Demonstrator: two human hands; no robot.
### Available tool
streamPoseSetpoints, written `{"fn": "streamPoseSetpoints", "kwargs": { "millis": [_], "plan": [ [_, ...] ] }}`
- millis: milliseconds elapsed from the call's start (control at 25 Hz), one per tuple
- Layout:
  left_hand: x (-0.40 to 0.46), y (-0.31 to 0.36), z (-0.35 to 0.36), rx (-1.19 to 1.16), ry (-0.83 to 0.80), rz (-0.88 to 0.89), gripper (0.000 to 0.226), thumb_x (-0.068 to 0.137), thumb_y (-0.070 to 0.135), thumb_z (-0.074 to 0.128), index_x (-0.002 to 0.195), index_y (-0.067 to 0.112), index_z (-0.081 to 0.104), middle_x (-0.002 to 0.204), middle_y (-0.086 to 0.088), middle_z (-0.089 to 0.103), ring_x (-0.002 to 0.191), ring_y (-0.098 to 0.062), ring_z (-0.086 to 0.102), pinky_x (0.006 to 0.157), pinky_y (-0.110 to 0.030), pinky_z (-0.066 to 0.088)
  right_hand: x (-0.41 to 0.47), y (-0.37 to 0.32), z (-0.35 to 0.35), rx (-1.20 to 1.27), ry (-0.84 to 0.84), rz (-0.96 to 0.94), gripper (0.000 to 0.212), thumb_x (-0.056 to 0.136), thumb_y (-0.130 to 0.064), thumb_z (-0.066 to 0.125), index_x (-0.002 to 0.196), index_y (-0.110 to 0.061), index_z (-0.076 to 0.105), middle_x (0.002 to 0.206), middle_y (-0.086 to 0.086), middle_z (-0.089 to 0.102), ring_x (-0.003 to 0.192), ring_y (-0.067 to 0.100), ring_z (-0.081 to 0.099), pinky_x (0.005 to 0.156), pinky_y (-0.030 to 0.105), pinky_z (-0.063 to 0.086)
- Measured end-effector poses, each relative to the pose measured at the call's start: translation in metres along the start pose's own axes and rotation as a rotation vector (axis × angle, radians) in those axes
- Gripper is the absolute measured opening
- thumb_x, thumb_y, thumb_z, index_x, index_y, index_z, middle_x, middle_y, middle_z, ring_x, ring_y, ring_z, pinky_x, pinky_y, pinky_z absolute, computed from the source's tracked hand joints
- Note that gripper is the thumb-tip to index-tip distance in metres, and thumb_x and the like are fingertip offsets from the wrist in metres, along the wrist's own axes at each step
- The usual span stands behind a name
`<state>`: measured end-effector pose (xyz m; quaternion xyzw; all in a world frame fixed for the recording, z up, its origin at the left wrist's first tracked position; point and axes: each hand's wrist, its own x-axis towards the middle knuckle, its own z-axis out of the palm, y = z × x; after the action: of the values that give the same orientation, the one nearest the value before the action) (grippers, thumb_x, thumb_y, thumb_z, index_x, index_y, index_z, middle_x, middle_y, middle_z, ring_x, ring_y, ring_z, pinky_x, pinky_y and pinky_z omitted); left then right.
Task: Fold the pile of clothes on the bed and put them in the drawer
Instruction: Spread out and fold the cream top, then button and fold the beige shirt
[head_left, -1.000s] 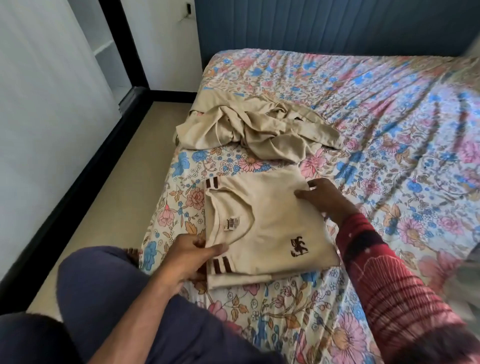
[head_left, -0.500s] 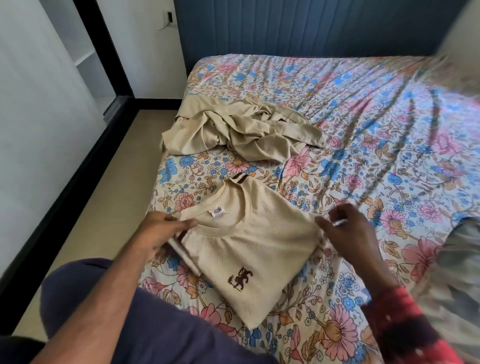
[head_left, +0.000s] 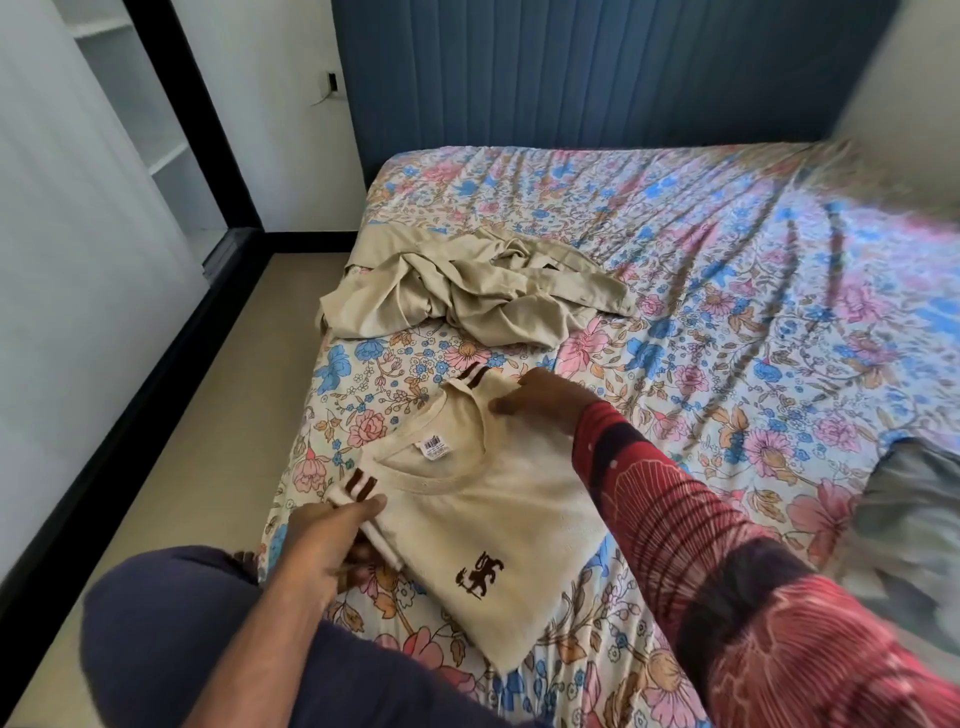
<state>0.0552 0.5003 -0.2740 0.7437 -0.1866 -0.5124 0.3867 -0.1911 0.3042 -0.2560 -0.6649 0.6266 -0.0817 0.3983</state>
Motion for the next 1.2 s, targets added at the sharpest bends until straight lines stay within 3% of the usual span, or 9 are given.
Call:
{"fn": "streamPoseSetpoints", "kwargs": {
  "millis": [160, 360, 520, 640, 720, 880, 960, 1080, 1200],
  "plan": [
    [-0.006, 0.018, 0.020, -0.097, 0.066, 0.179, 0.007, 0.095, 0.015, 0.064, 0.099, 0.010, 0.067, 0.097, -0.018, 0.070, 0.086, -0.033, 0.065, 0.082, -0.053, 0.056, -0.042, 0.008, -0.013, 0.322, 0.033, -0.067, 0.028, 0.090, -0.027, 0.077, 0.110, -0.007, 0.070, 0.104, 0.017, 0.074, 0.089, 0.031, 0.072, 0.086, 0.048, 0.061],
    [-0.033, 0.070, 0.084, 0.066, 0.043, 0.746, 0.014, 0.105, 0.025, 0.052, 0.111, 0.012, 0.054, 0.106, -0.006, 0.062, 0.098, -0.027, 0.058, 0.076, -0.038, 0.042, -0.159, 0.044, -0.049, 0.223, 0.802, -0.282, 0.024, 0.093, -0.031, 0.071, 0.085, -0.010, 0.061, 0.074, 0.001, 0.063, 0.070, 0.020, 0.057, 0.065, 0.035, 0.043],
    [-0.088, 0.111, 0.167, 0.124, -0.179, 1.040, 0.016, 0.104, 0.021, 0.056, 0.112, 0.008, 0.054, 0.102, -0.010, 0.061, 0.095, -0.029, 0.058, 0.081, -0.047, 0.043, -0.267, 0.092, -0.090, 0.459, 1.070, -0.230, 0.017, 0.091, -0.029, 0.074, 0.087, -0.014, 0.066, 0.076, 0.000, 0.069, 0.072, 0.019, 0.064, 0.067, 0.039, 0.053],
    [-0.140, 0.130, 0.226, 0.133, -0.471, 1.024, 0.011, 0.099, 0.031, 0.060, 0.099, 0.021, 0.058, 0.096, -0.012, 0.067, 0.090, -0.033, 0.065, 0.079, -0.052, 0.051, -0.342, 0.123, -0.128, 0.528, 1.152, -0.118, 0.025, 0.085, -0.040, 0.072, 0.096, -0.017, 0.071, 0.087, 0.003, 0.075, 0.085, 0.028, 0.072, 0.076, 0.055, 0.057],
    [-0.177, 0.135, 0.259, 0.123, -0.700, 0.958, 0.003, 0.102, 0.023, 0.061, 0.100, 0.023, 0.063, 0.093, -0.006, 0.071, 0.083, -0.025, 0.068, 0.070, -0.040, 0.054, -0.391, 0.142, -0.149, 0.526, 1.217, -0.044, 0.024, 0.082, -0.039, 0.073, 0.097, -0.020, 0.072, 0.088, 0.003, 0.077, 0.087, 0.027, 0.074, 0.079, 0.056, 0.059],
    [-0.238, 0.131, 0.319, 0.165, -1.035, 0.786, 0.007, 0.103, 0.017, 0.058, 0.106, 0.018, 0.064, 0.083, -0.001, 0.074, 0.065, -0.012, 0.069, 0.051, -0.024, 0.052, -0.467, 0.179, -0.174, 0.680, 1.322, 0.014, 0.006, 0.093, -0.013, 0.071, 0.099, -0.014, 0.074, 0.085, 0.001, 0.078, 0.073, 0.014, 0.069, 0.062, 0.029, 0.056],
    [-0.253, 0.118, 0.359, 0.188, -1.083, 0.742, 0.009, 0.102, 0.019, 0.060, 0.109, 0.015, 0.063, 0.090, -0.006, 0.075, 0.072, -0.017, 0.071, 0.060, -0.030, 0.056, -0.479, 0.208, -0.179, 0.688, 1.342, 0.124, 0.005, 0.092, -0.015, 0.071, 0.097, -0.014, 0.073, 0.084, 0.003, 0.077, 0.073, 0.017, 0.070, 0.064, 0.032, 0.056],
    [-0.252, 0.084, 0.414, 0.340, -1.033, 0.740, 0.034, 0.091, 0.031, 0.075, 0.117, 0.015, 0.060, 0.106, -0.013, 0.073, 0.093, -0.030, 0.073, 0.084, -0.047, 0.060, -0.462, 0.264, -0.167, 0.650, 1.339, 0.384, 0.030, 0.080, -0.033, 0.076, 0.105, -0.021, 0.064, 0.097, 0.009, 0.075, 0.086, 0.029, 0.072, 0.075, 0.053, 0.062],
    [-0.239, 0.042, 0.439, 0.599, -0.913, 0.862, 0.049, 0.086, 0.030, 0.080, 0.126, 0.016, 0.056, 0.118, -0.001, 0.066, 0.104, -0.021, 0.065, 0.094, -0.039, 0.054, -0.440, 0.302, -0.144, 0.552, 1.295, 0.590, 0.042, 0.086, -0.026, 0.078, 0.118, -0.025, 0.051, 0.109, 0.013, 0.069, 0.093, 0.029, 0.066, 0.082, 0.044, 0.058]
  ]
}}
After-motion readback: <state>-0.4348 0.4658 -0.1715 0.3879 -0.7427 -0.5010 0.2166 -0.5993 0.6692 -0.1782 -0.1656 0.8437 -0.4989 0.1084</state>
